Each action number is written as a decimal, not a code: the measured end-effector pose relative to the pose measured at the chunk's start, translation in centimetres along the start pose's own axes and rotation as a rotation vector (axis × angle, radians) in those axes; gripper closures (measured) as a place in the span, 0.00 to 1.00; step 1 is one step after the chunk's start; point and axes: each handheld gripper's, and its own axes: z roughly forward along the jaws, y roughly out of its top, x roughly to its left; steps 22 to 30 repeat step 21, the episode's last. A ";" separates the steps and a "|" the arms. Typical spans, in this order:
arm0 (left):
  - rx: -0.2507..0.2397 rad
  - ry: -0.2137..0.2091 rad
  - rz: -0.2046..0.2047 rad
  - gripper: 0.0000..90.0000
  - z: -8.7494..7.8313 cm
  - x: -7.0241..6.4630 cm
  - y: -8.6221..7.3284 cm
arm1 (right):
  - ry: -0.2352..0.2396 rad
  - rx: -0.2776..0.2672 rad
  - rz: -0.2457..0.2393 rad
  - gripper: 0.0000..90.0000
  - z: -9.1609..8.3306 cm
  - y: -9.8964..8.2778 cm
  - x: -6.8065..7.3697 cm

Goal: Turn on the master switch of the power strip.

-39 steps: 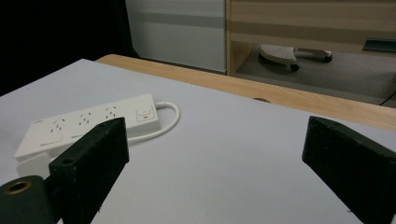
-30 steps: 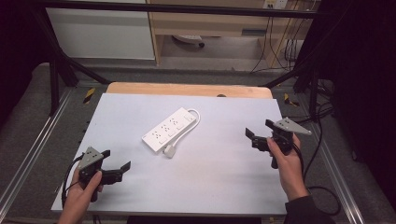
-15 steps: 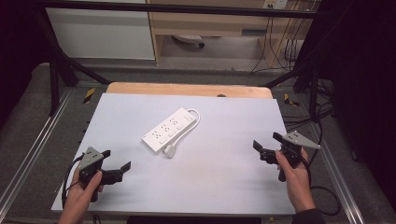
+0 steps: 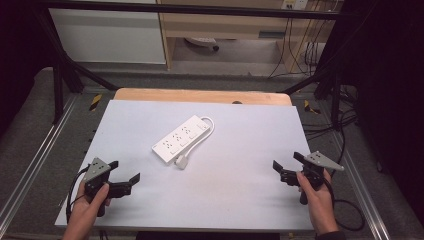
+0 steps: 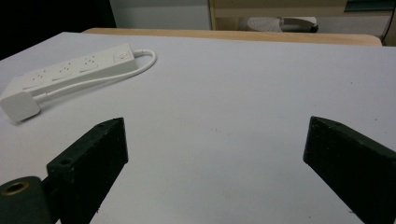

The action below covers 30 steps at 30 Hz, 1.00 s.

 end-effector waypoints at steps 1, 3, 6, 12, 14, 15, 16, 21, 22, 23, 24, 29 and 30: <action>-0.001 0.000 -0.001 0.07 0.0 0.0 0.0 | 0.000 0.001 -0.002 0.08 0.0 -0.1 0.0; -0.001 -0.002 -0.001 0.07 0.0 0.0 0.0 | 0.004 0.008 -0.004 0.08 0.1 -0.4 0.1; -0.005 -0.003 -0.005 0.07 -0.1 -0.1 0.0 | 0.011 0.014 -0.003 0.08 0.4 -0.7 0.2; -0.008 -0.005 -0.003 0.07 -0.2 -0.1 0.0 | 0.016 0.047 0.000 0.08 1.3 -1.4 0.2; -0.008 -0.006 -0.002 0.07 -0.2 -0.1 0.0 | 0.009 0.060 -0.002 0.08 1.7 -1.6 0.1; -0.008 -0.007 -0.002 0.07 -0.2 -0.1 0.0 | 0.003 0.068 0.000 0.08 1.8 -1.6 0.0; -0.008 -0.007 -0.001 0.07 -0.1 -0.1 0.0 | -0.005 0.077 0.003 0.08 2.0 -1.7 -0.1; -0.009 -0.009 0.001 0.07 -0.1 -0.2 0.1 | -0.078 0.166 -0.015 0.08 3.7 -2.1 -0.2; -0.009 -0.009 0.001 0.07 -0.1 -0.2 0.1 | -0.078 0.166 -0.015 0.08 3.7 -2.1 -0.2; -0.009 -0.009 0.001 0.07 -0.1 -0.2 0.1 | -0.078 0.166 -0.015 0.08 3.7 -2.1 -0.2; -0.009 -0.009 0.001 0.07 -0.1 -0.2 0.1 | -0.078 0.166 -0.015 0.08 3.7 -2.1 -0.2; -0.009 -0.009 0.001 0.07 -0.1 -0.2 0.1 | -0.078 0.166 -0.015 0.08 3.7 -2.1 -0.2; -0.009 -0.009 0.001 0.07 -0.1 -0.2 0.1 | -0.078 0.166 -0.015 0.08 3.7 -2.1 -0.2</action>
